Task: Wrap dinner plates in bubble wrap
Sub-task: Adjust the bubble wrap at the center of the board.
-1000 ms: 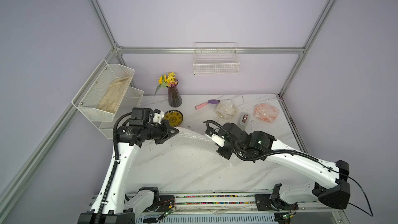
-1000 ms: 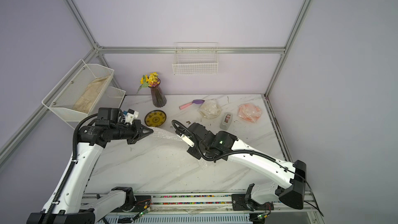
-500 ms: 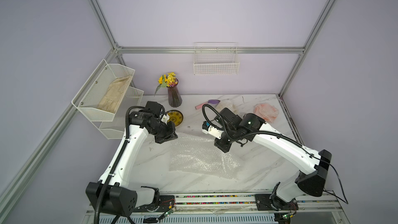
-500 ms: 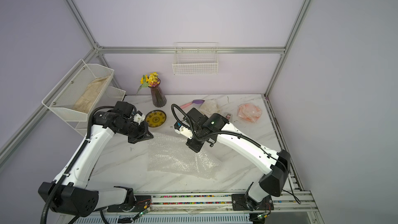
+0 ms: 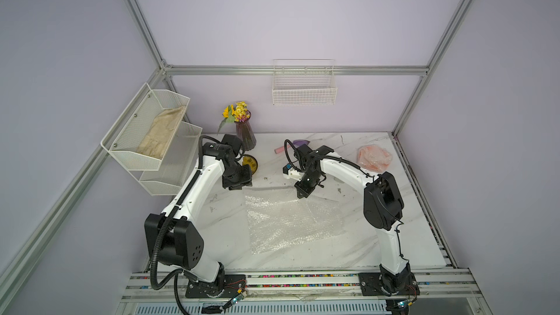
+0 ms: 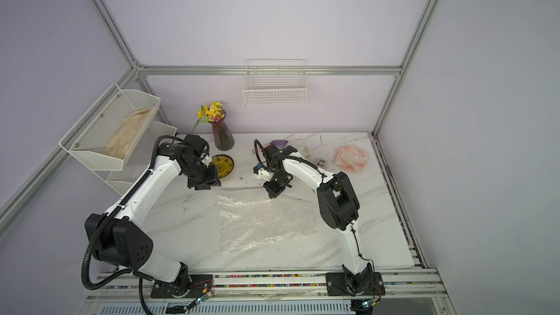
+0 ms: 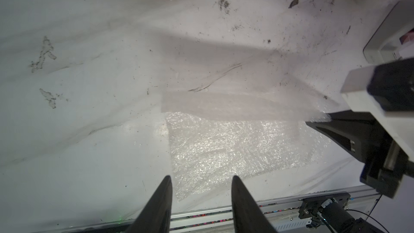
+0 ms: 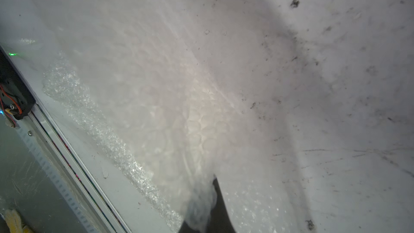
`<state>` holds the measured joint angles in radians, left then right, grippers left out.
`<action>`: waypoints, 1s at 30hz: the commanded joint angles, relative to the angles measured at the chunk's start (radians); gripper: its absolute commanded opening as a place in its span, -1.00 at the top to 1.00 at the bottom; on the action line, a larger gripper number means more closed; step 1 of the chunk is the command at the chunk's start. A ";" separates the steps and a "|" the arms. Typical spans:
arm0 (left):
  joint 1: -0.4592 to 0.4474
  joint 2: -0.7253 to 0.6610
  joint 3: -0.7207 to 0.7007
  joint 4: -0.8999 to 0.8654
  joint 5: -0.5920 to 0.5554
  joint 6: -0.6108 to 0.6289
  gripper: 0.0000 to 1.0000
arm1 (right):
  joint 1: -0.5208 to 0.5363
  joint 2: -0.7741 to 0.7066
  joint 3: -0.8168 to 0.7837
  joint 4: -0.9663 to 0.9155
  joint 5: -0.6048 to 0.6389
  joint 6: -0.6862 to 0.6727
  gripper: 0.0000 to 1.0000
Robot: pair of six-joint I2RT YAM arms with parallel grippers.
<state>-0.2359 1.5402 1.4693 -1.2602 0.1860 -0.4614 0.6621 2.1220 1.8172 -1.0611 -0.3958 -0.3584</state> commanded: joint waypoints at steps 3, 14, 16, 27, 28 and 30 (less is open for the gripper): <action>-0.153 -0.018 -0.223 0.162 0.087 -0.119 0.19 | -0.015 -0.008 0.061 0.017 0.277 0.057 0.25; -0.263 0.118 -0.465 0.316 0.069 -0.142 0.26 | -0.014 -0.258 -0.064 0.185 0.849 0.219 -0.19; -0.263 0.117 -0.492 0.316 0.067 -0.134 0.27 | -0.015 -0.289 -0.089 0.182 0.785 0.250 -0.16; -0.261 0.018 -0.536 0.184 -0.113 -0.133 0.27 | -0.032 -0.325 -0.308 0.386 0.352 0.598 0.12; -0.258 0.017 -0.520 0.161 -0.150 -0.148 0.26 | -0.034 -0.319 -0.319 0.401 0.327 0.626 0.13; -0.250 0.018 -0.491 0.128 -0.214 -0.155 0.26 | -0.035 -0.308 -0.330 0.432 0.291 0.677 0.19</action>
<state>-0.4973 1.5810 0.9371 -1.0592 0.0933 -0.5922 0.6361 1.8107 1.4979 -0.7116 -0.0113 0.1898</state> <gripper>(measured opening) 0.370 0.416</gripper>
